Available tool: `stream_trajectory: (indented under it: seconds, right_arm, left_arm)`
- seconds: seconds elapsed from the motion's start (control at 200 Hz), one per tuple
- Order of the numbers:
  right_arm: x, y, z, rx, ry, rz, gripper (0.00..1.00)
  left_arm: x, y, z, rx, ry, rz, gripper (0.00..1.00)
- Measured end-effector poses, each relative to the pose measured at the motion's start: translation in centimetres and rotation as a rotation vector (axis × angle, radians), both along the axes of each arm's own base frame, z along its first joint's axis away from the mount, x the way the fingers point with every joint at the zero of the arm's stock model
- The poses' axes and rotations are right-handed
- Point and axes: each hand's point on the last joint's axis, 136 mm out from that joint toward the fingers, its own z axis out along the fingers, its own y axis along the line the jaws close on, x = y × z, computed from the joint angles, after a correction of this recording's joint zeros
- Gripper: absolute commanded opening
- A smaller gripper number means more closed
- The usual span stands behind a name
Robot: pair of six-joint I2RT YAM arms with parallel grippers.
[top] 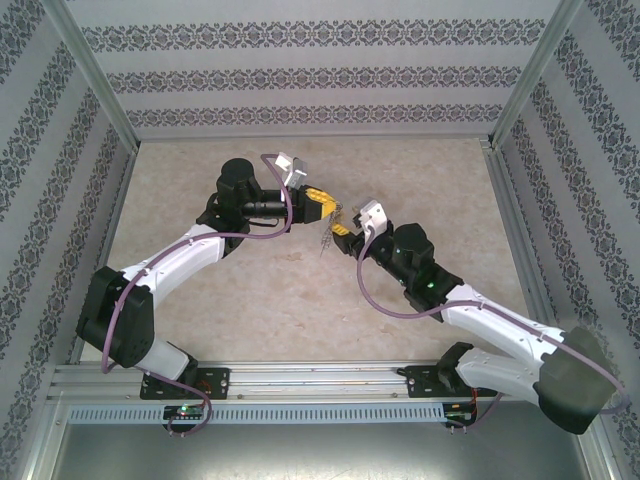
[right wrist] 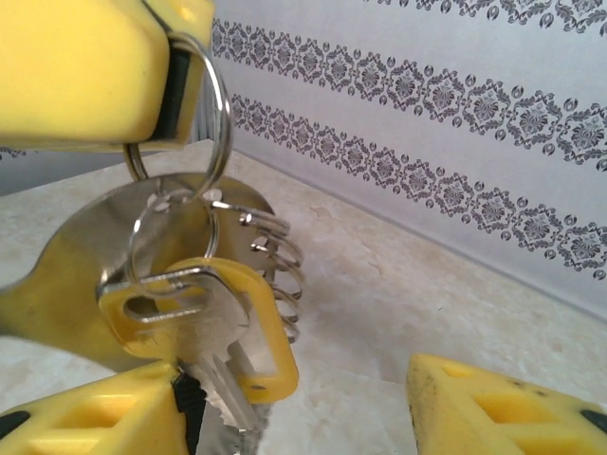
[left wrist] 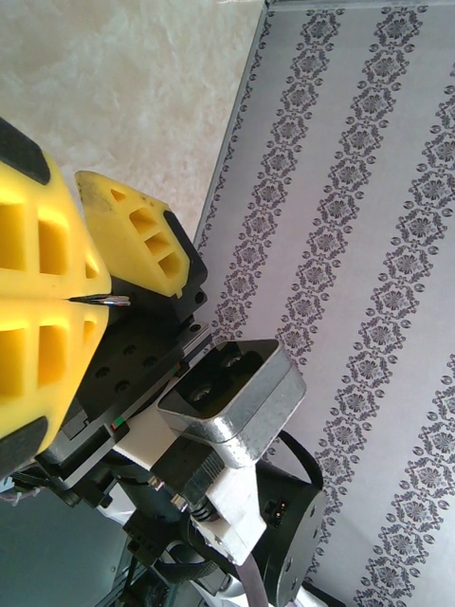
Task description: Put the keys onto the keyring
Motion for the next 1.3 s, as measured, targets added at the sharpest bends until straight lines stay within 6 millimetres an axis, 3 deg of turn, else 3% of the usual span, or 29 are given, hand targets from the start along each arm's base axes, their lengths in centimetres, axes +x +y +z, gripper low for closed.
stream_trajectory:
  seconds: [0.34, 0.685, 0.739, 0.804, 0.889, 1.299]
  right_arm:
    - [0.2, -0.1, 0.1, -0.003, -0.004, -0.011, 0.35]
    - [-0.1, -0.5, 1.4, 0.014, -0.035, -0.015, 0.23]
    - [-0.1, -0.5, 1.4, 0.013, -0.035, -0.014, 0.24]
    - [-0.1, -0.5, 1.4, 0.01, -0.036, -0.014, 0.37]
    - [-0.1, -0.5, 1.4, 0.005, -0.04, -0.017, 0.45]
    - [0.8, -0.2, 0.2, -0.01, -0.025, -0.041, 0.44]
  left_arm:
    - [0.0, 0.0, 0.0, 0.0, 0.0, 0.0, 0.0]
    - [0.0, 0.0, 0.0, 0.0, 0.0, 0.0, 0.0]
    - [0.0, 0.0, 0.0, 0.0, 0.0, 0.0, 0.0]
    - [0.0, 0.0, 0.0, 0.0, 0.0, 0.0, 0.0]
    - [0.0, 0.0, 0.0, 0.0, 0.0, 0.0, 0.0]
    - [0.0, 0.0, 0.0, 0.0, 0.0, 0.0, 0.0]
